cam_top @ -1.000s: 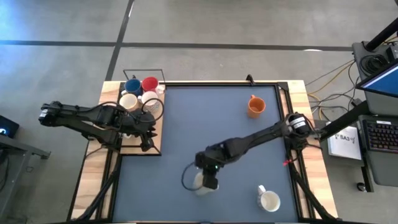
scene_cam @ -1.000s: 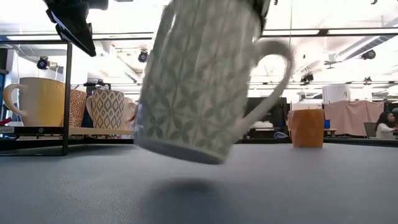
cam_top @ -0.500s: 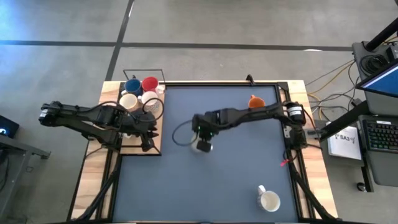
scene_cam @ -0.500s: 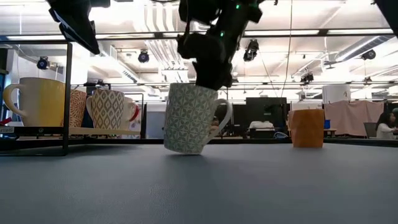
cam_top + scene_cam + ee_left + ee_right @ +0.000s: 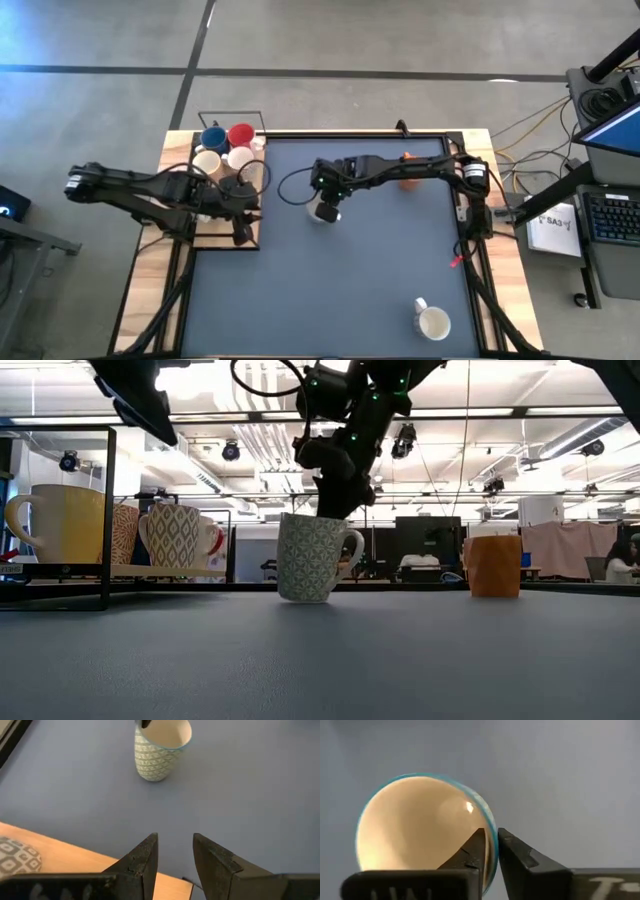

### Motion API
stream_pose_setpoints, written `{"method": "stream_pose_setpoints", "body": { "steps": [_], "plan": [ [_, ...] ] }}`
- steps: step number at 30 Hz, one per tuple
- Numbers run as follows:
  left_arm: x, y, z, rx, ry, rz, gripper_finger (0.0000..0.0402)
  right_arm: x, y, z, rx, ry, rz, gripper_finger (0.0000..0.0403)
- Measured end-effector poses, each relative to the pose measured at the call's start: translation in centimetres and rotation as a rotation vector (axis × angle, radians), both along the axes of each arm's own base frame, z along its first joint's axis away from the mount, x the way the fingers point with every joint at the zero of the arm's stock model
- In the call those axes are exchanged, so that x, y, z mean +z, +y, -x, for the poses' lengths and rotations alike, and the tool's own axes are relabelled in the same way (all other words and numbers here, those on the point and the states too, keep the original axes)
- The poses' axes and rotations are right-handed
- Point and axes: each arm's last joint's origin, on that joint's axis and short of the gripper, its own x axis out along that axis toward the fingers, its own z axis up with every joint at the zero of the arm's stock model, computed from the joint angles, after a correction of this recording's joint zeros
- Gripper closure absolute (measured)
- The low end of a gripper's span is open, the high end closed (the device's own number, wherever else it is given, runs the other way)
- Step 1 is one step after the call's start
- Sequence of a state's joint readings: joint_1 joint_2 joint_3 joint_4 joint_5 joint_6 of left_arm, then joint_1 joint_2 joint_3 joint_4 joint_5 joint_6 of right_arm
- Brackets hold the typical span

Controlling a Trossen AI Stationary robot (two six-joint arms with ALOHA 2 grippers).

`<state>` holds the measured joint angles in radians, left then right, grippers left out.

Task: Place coffee mugs
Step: Put the green patterned mug on the shelf

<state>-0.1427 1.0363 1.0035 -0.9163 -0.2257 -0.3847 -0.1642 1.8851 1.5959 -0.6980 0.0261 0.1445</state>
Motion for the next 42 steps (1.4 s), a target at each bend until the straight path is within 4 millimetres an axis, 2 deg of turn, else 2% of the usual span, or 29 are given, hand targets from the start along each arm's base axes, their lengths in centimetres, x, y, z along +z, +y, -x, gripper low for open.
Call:
{"method": "stream_pose_setpoints", "body": {
  "steps": [7,11,19,23,29,35,42],
  "plan": [
    [-0.6,-0.2,-1.2,-0.108,0.03,-0.082,0.0296,0.2,0.0,0.0,0.013,-0.004,0.008,0.0308],
    [-0.8,-0.3,-2.2,-0.207,0.016,-0.155,0.0296,1.0,0.1,0.3,0.017,-0.021,0.012,0.0287],
    [-2.1,-0.7,-4.9,-0.31,0.009,-0.238,0.0296,4.9,0.4,2.1,0.02,-0.103,0.025,0.0281],
    [-2.9,-0.9,-6.1,-0.37,0.024,-0.285,0.0296,5.7,0.7,3.2,0.007,-0.069,0.009,0.0284],
    [-4.1,-0.7,-8.2,-0.423,0.013,-0.36,0.0296,4.9,1.3,4.3,-0.005,0.044,-0.019,0.028],
    [-5.9,0.1,-9.7,-0.457,0.077,-0.402,0.0296,3.5,1.6,5.3,-0.013,0.113,-0.034,0.0273],
    [-7.4,0.8,-11.6,-0.496,0.07,-0.459,0.0296,2.4,1.9,7.4,-0.036,0.164,-0.05,0.0274]
  ]
}}
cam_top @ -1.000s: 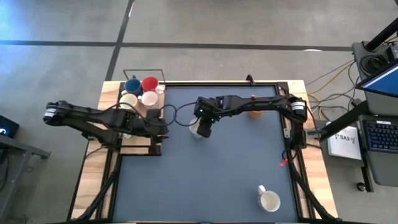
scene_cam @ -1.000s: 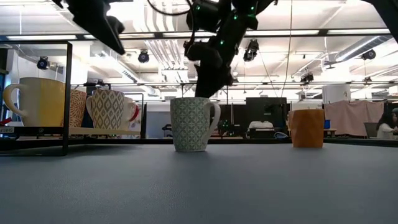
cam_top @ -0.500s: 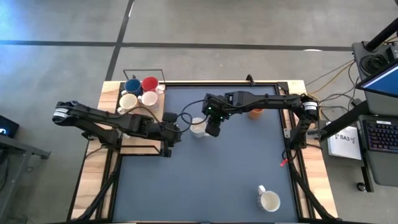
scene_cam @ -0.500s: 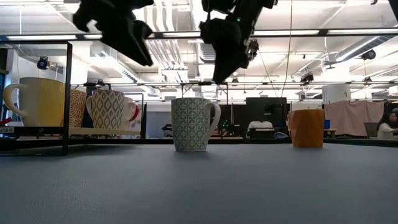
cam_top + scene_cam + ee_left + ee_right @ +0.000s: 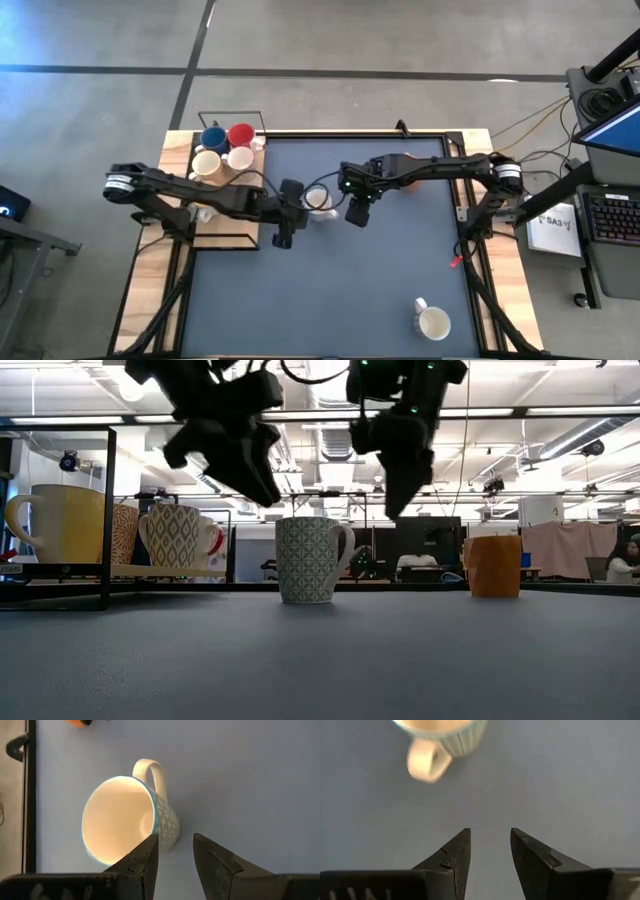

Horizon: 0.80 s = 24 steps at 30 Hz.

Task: Place coffee mugs
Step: Put the green patterned mug on the shelf

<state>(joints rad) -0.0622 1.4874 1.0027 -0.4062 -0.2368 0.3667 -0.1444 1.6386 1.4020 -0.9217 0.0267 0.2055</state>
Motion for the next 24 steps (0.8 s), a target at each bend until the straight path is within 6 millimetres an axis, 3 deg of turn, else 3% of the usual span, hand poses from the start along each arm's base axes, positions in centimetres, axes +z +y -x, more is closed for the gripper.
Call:
{"method": "stream_pose_setpoints", "body": {
  "steps": [14,24],
  "plan": [
    [-1.6,1.5,-1.8,-0.026,-0.017,-0.047,0.0296,-2.5,0.7,4.9,-0.134,0.033,-0.046,0.0273],
    [-3.5,2.7,-2.8,-0.029,0.014,0.014,0.0296,-4.0,0.9,6.4,-0.179,0.012,-0.06,0.0276]
  ]
}}
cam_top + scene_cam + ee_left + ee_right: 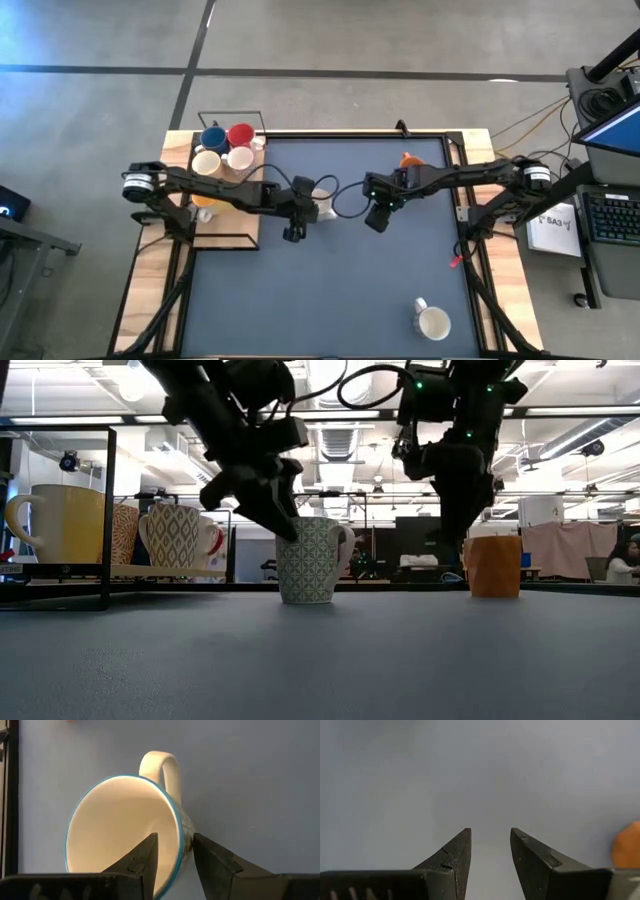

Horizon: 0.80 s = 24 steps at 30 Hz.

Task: Place coffee mugs
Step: Put the green patterned mug on the shelf

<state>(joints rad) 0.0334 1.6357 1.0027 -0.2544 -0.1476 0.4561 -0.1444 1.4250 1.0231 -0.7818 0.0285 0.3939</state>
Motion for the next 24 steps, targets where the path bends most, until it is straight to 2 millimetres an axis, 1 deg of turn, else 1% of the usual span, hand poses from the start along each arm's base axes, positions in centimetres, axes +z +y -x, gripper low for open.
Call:
{"method": "stream_pose_setpoints", "body": {
  "steps": [2,4,6,9,11,14,18,21,24],
  "plan": [
    [-0.2,0.0,-0.1,0.0,0.004,0.0,0.0299,-0.3,0.0,0.1,0.0,0.008,-0.001,0.0276],
    [-0.3,0.0,-0.1,-0.002,0.008,0.002,0.031,-0.5,0.0,0.2,0.0,0.008,-0.001,0.0276],
    [-0.3,0.0,0.0,-0.014,0.013,0.02,0.033,-0.6,0.0,0.2,0.0,0.007,-0.001,0.0275],
    [-0.3,-0.1,0.0,-0.038,0.013,0.063,0.0374,-0.6,0.0,0.2,0.0,0.003,-0.001,0.0275],
    [-0.1,-0.1,0.0,-0.036,0.026,0.085,0.039,-0.6,0.0,0.1,0.0,-0.01,0.001,0.0275],
    [0.6,-0.1,0.0,-0.028,0.059,0.096,0.0385,-0.6,0.0,0.1,0.0,-0.012,0.002,0.0275],
    [2.0,0.0,0.4,0.011,0.106,0.109,0.0393,-0.6,0.0,0.0,0.0,-0.014,0.002,0.0275],
    [3.4,0.2,1.2,0.032,0.088,0.118,0.0393,-0.6,0.0,0.0,0.0,-0.015,0.002,0.0275],
    [4.5,0.2,2.8,0.072,0.075,0.143,0.039,-0.6,0.0,0.0,0.002,-0.017,0.003,0.0275]
  ]
}}
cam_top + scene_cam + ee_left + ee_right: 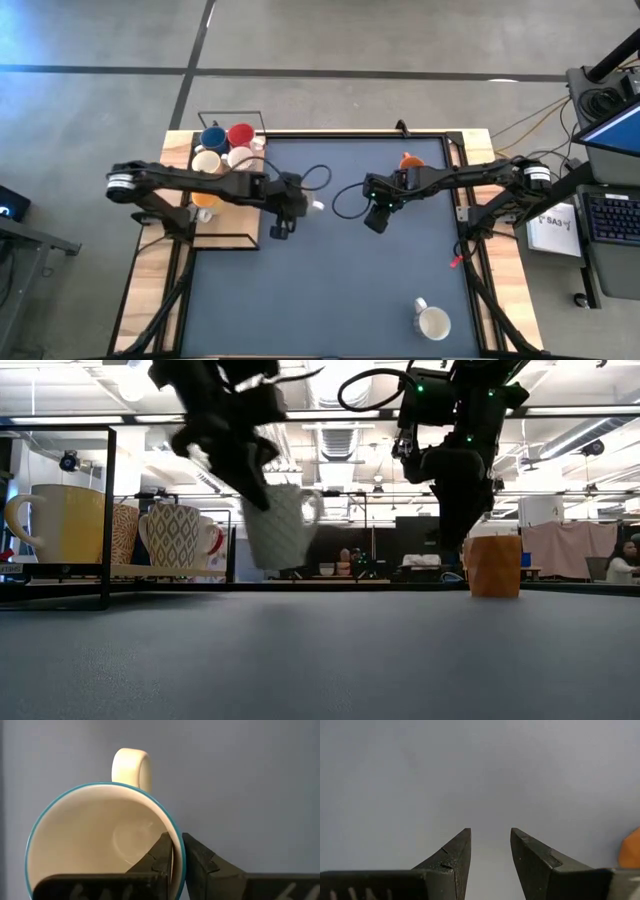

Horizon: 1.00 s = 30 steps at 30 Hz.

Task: Place coffee mugs
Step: Put the green patterned mug on the shelf

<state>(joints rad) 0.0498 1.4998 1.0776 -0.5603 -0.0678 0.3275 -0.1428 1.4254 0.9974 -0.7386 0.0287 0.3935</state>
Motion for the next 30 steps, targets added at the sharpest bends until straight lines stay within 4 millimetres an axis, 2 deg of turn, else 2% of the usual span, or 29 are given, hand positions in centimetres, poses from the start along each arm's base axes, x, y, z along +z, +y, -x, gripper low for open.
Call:
{"method": "stream_pose_setpoints", "body": {
  "steps": [7,13,19,26,30],
  "plan": [
    [3.0,-0.4,4.9,0.145,0.012,0.095,0.0391,0.0,0.0,-0.2,0.001,-0.02,0.003,0.0275],
    [4.6,-0.5,8.8,0.283,0.025,0.147,0.0391,0.0,0.0,-0.4,0.001,-0.044,0.006,0.0275],
    [4.3,-1.4,11.3,0.349,0.033,0.213,0.0391,0.1,0.0,-0.4,-0.003,-0.046,0.005,0.0275],
    [3.0,-3.0,12.9,0.382,0.107,0.259,0.0391,0.1,-0.1,-0.6,-0.009,-0.064,0.005,0.0275],
    [2.9,-4.1,13.7,0.407,0.15,0.284,0.0391,0.1,-0.1,-0.6,-0.019,-0.068,0.002,0.0275]
  ]
}}
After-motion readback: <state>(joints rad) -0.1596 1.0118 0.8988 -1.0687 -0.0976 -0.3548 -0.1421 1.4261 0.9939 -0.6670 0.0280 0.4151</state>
